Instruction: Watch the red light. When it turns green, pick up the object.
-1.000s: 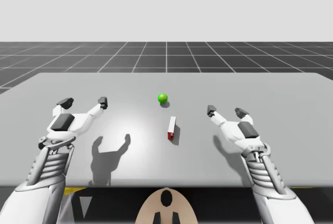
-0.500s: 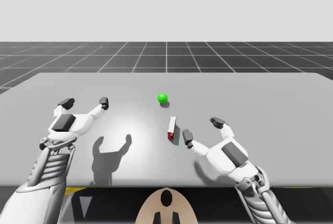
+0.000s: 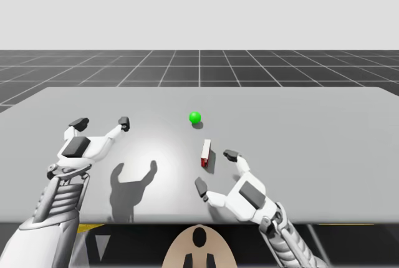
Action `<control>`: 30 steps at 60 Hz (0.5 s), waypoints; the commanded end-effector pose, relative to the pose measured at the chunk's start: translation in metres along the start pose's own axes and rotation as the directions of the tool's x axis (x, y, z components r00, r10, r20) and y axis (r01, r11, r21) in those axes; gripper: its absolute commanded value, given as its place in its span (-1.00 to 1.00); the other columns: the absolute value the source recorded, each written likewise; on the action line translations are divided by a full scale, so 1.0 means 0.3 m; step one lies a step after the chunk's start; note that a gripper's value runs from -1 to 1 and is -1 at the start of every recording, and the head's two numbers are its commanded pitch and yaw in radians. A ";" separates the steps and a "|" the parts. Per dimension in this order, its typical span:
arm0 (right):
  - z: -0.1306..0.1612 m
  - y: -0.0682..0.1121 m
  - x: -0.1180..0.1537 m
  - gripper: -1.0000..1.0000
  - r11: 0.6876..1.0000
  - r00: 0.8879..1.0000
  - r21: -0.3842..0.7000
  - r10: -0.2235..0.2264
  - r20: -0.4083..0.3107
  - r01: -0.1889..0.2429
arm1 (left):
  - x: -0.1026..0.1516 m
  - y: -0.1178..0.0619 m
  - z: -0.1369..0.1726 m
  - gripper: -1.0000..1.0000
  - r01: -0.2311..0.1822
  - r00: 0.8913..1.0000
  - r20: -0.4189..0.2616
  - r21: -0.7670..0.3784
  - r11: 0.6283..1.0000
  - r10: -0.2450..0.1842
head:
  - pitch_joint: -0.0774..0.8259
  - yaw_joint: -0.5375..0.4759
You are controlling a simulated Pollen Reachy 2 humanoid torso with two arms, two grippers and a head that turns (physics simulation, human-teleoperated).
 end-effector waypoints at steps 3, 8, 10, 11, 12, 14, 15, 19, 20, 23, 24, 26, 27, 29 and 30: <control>-0.094 -0.004 -0.062 -1.00 0.999 0.999 0.021 0.043 -0.001 -0.043 | 0.002 0.004 0.000 -1.00 -0.002 1.000 0.002 0.002 1.000 0.002 | 0.64 -0.01; -0.136 -0.014 -0.075 -1.00 0.999 0.999 0.007 0.053 -0.011 -0.053 | 0.003 0.004 0.000 -1.00 -0.001 1.000 0.002 0.002 1.000 0.001 | 0.64 -0.01; -0.151 -0.020 -0.078 -1.00 0.998 0.998 0.001 0.056 -0.006 -0.056 | 0.003 0.004 0.000 -1.00 -0.001 1.000 0.002 0.002 1.000 0.001 | 0.64 0.00; -0.156 -0.022 -0.079 -1.00 0.999 0.999 -0.002 0.054 -0.006 -0.054 | 0.003 0.004 -0.001 -1.00 -0.001 1.000 0.002 0.002 1.000 0.001 | 0.64 -0.01; -0.166 -0.026 -0.082 -1.00 0.999 0.999 -0.012 0.053 -0.007 -0.053 | 0.003 0.004 -0.001 -1.00 -0.001 1.000 0.002 0.002 1.000 0.001 | 0.64 0.00; -0.179 -0.033 -0.087 -1.00 0.998 0.998 -0.024 0.056 -0.008 -0.056 | 0.003 0.004 -0.001 -1.00 -0.001 1.000 0.002 0.001 1.000 0.001 | 0.65 0.00; -0.188 -0.037 -0.090 -1.00 0.998 0.999 -0.023 0.054 -0.006 -0.054 | 0.003 0.004 -0.001 -1.00 -0.001 1.000 0.002 0.001 1.000 0.001 | 0.65 0.00; -0.217 -0.048 -0.101 -1.00 0.998 0.999 -0.035 0.053 -0.011 -0.053 | 0.003 0.004 -0.001 -1.00 0.000 1.000 0.002 0.001 1.000 0.000 | 0.65 0.00; -0.221 -0.049 -0.103 -1.00 0.998 0.999 -0.033 0.048 -0.014 -0.049 | 0.003 0.003 -0.001 -1.00 0.000 1.000 0.002 0.001 1.000 0.000 | 0.65 0.00; -0.240 -0.054 -0.111 -1.00 0.999 0.999 -0.031 0.042 -0.022 -0.042 | 0.003 0.003 0.000 -1.00 0.001 1.000 0.002 0.001 1.000 -0.001 | 0.65 0.01; -0.256 -0.058 -0.117 -1.00 0.998 0.999 -0.035 0.042 -0.027 -0.043 | 0.002 0.003 -0.001 -1.00 0.002 1.000 0.002 0.001 1.000 -0.002 | 0.65 0.01; -0.266 -0.061 -0.120 -1.00 0.999 0.999 -0.033 0.037 -0.032 -0.039 | 0.002 0.003 -0.001 -1.00 0.002 1.000 0.002 0.000 1.000 -0.002 | 0.65 0.01; -0.270 -0.062 -0.121 -1.00 0.999 0.999 -0.031 0.036 -0.033 -0.037 | 0.002 0.002 -0.001 -1.00 0.002 1.000 0.002 0.000 1.000 -0.002 | 0.65 0.01; -0.289 -0.066 -0.125 -1.00 1.000 0.999 -0.024 0.018 -0.039 -0.019 | 0.003 0.002 0.000 -1.00 0.002 1.000 0.002 0.000 1.000 -0.002 | 0.64 0.00; -0.294 -0.068 -0.126 -1.00 1.000 0.999 -0.022 0.017 -0.038 -0.018 | 0.003 0.002 0.000 -1.00 0.002 1.000 0.002 0.000 1.000 -0.002 | 0.64 0.00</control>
